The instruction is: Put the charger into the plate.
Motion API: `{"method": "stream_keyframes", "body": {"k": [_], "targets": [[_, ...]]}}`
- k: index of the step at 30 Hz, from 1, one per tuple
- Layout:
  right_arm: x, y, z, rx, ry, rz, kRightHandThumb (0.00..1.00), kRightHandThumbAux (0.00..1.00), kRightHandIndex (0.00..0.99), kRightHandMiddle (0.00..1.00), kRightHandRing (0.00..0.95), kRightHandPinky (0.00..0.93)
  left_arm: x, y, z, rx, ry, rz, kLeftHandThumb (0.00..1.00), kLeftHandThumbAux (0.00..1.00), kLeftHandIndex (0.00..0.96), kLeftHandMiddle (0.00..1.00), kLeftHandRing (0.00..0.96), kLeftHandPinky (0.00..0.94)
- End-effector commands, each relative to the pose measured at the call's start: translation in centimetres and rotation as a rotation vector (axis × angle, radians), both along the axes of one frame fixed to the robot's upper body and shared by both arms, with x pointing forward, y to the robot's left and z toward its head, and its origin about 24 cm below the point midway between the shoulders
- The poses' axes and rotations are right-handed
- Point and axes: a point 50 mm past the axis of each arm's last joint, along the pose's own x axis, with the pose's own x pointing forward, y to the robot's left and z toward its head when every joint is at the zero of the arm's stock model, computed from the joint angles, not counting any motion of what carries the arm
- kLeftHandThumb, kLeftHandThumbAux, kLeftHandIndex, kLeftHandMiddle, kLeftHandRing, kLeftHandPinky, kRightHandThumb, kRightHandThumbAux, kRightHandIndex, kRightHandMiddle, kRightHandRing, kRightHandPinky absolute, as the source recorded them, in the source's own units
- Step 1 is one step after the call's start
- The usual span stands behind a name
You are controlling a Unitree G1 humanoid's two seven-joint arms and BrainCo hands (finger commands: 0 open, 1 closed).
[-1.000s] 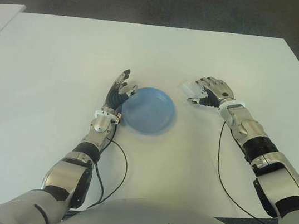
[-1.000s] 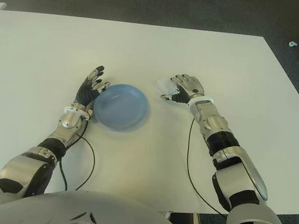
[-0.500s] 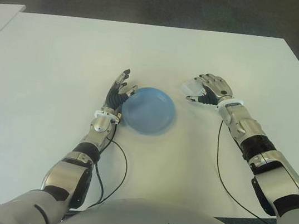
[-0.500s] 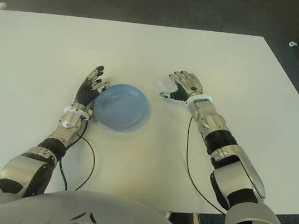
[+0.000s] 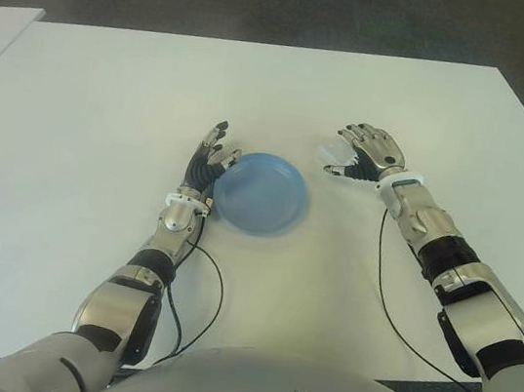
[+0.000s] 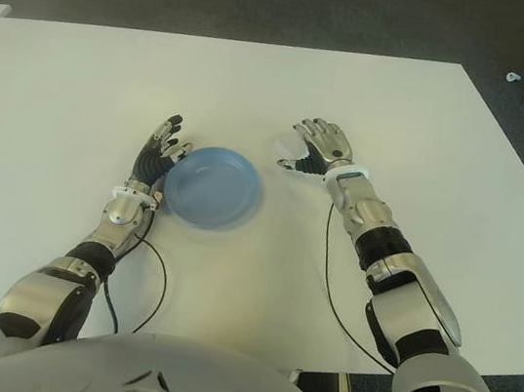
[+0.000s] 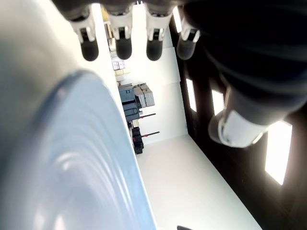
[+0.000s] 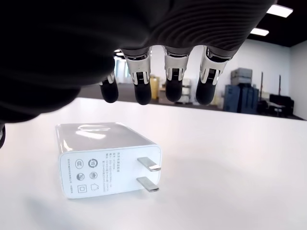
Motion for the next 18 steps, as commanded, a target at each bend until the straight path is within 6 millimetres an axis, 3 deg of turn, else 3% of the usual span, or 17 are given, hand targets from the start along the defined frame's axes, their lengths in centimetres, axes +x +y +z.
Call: {"method": "stream_keyframes", "body": {"k": [1, 18], "targets": [[-0.6, 0.1, -0.5, 0.018, -0.007, 0.005, 0.390, 0.254, 0.000, 0.000, 0.000, 0.000, -5.4, 0.9, -5.1, 0.024, 0.248, 0.029, 0.008, 0.598, 0.001, 0.035, 0.005, 0.000], [-3.1, 1.1, -1.2, 0.067, -0.006, 0.139, 0.317, 0.243, 0.000, 0.000, 0.000, 0.000, -5.2, 1.0, -5.1, 0.023, 0.254, 0.038, 0.006, 0.597, 0.000, 0.034, 0.005, 0.005]]}}
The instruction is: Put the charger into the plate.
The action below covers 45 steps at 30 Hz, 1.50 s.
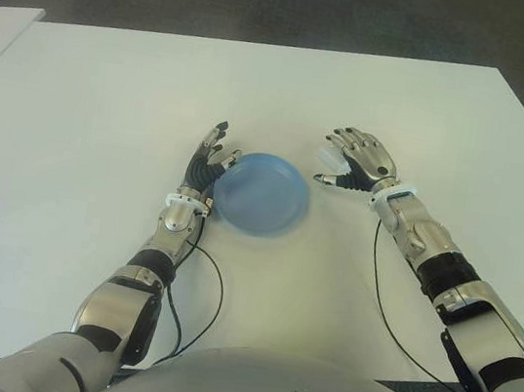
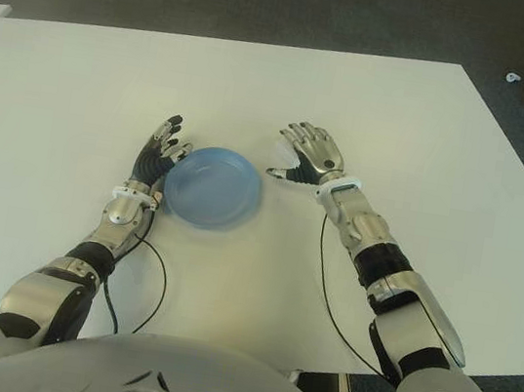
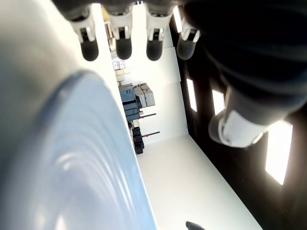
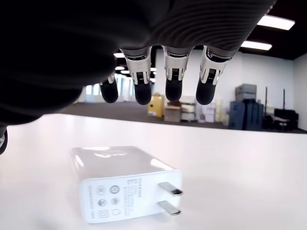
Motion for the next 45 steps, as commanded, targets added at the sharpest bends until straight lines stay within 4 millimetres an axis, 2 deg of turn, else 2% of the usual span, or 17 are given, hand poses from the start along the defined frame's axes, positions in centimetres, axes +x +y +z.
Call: {"method": "stream_keyframes", "body": {"k": [1, 11, 20, 31, 45], "targets": [[-0.8, -0.1, -0.4, 0.001, 0.032, 0.030, 0.312, 0.241, 0.000, 0.000, 0.000, 0.000, -5.2, 0.9, -5.0, 0.016, 0.244, 0.037, 0.008, 0.599, 0.000, 0.038, 0.009, 0.010], [-1.3, 0.4, 0.7, 0.032, 0.040, 0.030, 0.333, 0.235, 0.000, 0.000, 0.000, 0.000, -5.2, 1.0, -5.1, 0.019, 0.254, 0.039, 0.021, 0.602, 0.000, 0.039, 0.009, 0.002], [-0.8, 0.6, 1.0, 0.025, 0.029, 0.004, 0.333, 0.220, 0.000, 0.000, 0.000, 0.000, -5.2, 1.0, -5.2, 0.034, 0.264, 0.035, 0.010, 0.602, 0.000, 0.029, 0.001, 0.000], [-0.5, 0.8, 1.0, 0.047, 0.031, -0.001, 0.344, 0.229, 0.000, 0.000, 0.000, 0.000, -5.2, 1.1, -5.1, 0.032, 0.260, 0.038, 0.004, 0.596, 0.000, 0.033, 0.002, 0.000], [-0.3, 0.6, 0.2, 0.083, 0.061, -0.027, 0.312, 0.252, 0.000, 0.000, 0.000, 0.000, -5.1, 1.2, -5.1, 0.029, 0.260, 0.029, 0.004, 0.594, 0.000, 0.036, 0.005, 0.000]]}}
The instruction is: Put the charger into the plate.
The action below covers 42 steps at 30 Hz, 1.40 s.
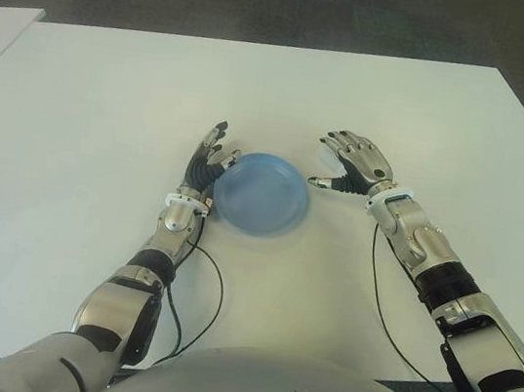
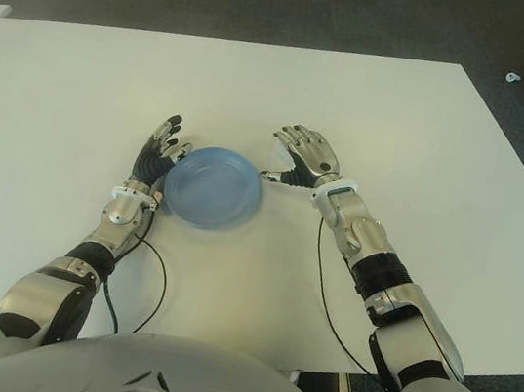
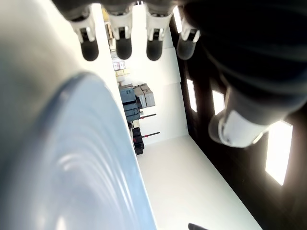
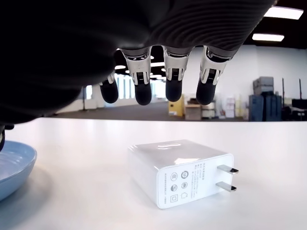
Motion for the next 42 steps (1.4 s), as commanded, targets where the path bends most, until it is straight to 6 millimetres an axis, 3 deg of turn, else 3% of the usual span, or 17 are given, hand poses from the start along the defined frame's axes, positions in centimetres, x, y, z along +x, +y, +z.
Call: {"method": "stream_keyframes", "body": {"k": [1, 22, 30, 42], "targets": [[0.2, -0.2, -0.5, 0.028, 0.021, -0.023, 0.313, 0.251, 0.000, 0.000, 0.000, 0.000, -5.1, 1.2, -5.0, 0.024, 0.251, 0.026, 0.005, 0.593, 0.000, 0.037, 0.006, 0.000], [-0.6, -1.4, -1.9, 0.122, 0.151, -0.043, 0.303, 0.300, 0.000, 0.000, 0.000, 0.000, -5.0, 1.3, -4.8, 0.031, 0.239, 0.014, 0.000, 0.608, 0.000, 0.032, 0.000, 0.000], [-1.3, -2.2, -3.3, 0.151, 0.189, -0.051, 0.256, 0.327, 0.000, 0.000, 0.000, 0.000, -5.0, 1.5, -4.7, 0.007, 0.234, 0.028, 0.000, 0.608, 0.002, 0.045, 0.013, 0.000], [-2.3, -2.7, -3.8, 0.186, 0.214, -0.047, 0.229, 0.344, 0.000, 0.000, 0.000, 0.000, -4.9, 1.6, -4.5, 0.003, 0.221, 0.020, 0.000, 0.618, 0.011, 0.061, 0.028, 0.010]]}}
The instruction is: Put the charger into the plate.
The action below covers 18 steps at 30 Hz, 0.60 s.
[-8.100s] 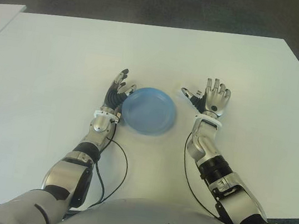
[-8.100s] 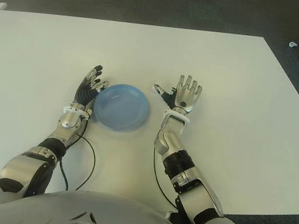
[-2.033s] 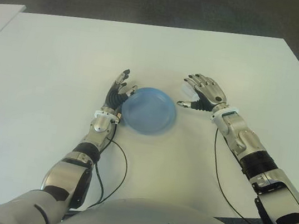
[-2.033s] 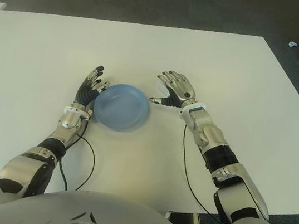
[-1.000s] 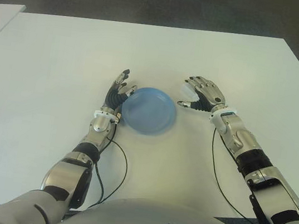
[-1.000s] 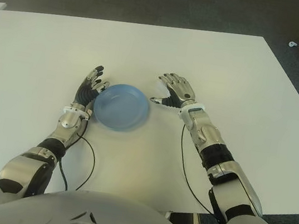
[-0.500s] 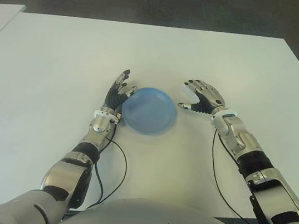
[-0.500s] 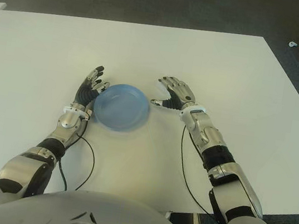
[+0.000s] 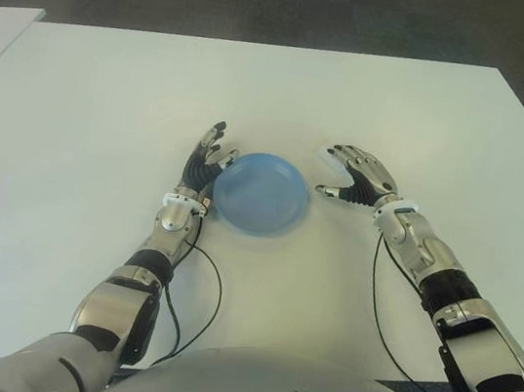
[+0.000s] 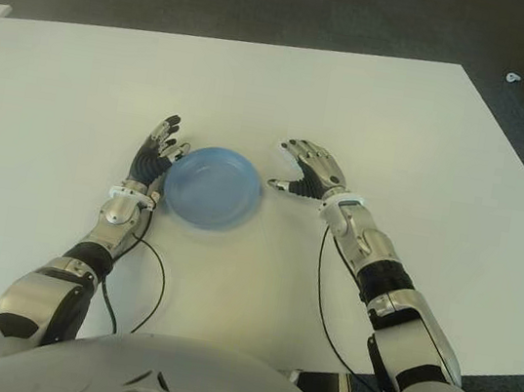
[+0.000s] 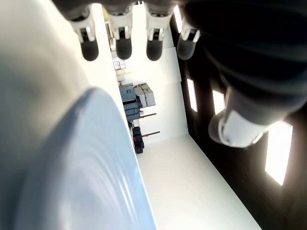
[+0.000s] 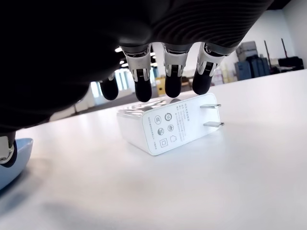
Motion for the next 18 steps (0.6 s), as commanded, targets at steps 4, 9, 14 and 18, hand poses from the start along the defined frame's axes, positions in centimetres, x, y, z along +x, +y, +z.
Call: {"method": "stream_keyframes", "body": {"k": [4, 9, 14, 18], "targets": [[-1.8, -0.8, -1.5, 0.000, 0.075, 0.001, 0.216, 0.347, 0.000, 0.000, 0.000, 0.000, -4.8, 1.2, -4.6, 0.006, 0.231, 0.025, 0.000, 0.619, 0.008, 0.059, 0.024, 0.002], [-2.6, -1.0, -1.6, -0.005, 0.086, 0.012, 0.201, 0.357, 0.000, 0.000, 0.000, 0.000, -4.7, 1.2, -4.4, 0.008, 0.213, 0.022, 0.000, 0.623, 0.013, 0.065, 0.033, 0.023], [-3.2, -1.3, -1.7, -0.018, 0.098, 0.017, 0.182, 0.368, 0.000, 0.000, 0.000, 0.007, -4.7, 1.2, -4.3, 0.009, 0.203, 0.019, 0.000, 0.624, 0.026, 0.077, 0.050, 0.050], [-3.7, -1.7, -1.8, -0.027, 0.109, 0.016, 0.175, 0.372, 0.000, 0.000, 0.000, 0.018, -4.6, 1.3, -4.3, 0.007, 0.204, 0.018, 0.000, 0.622, 0.028, 0.075, 0.048, 0.033]]}}
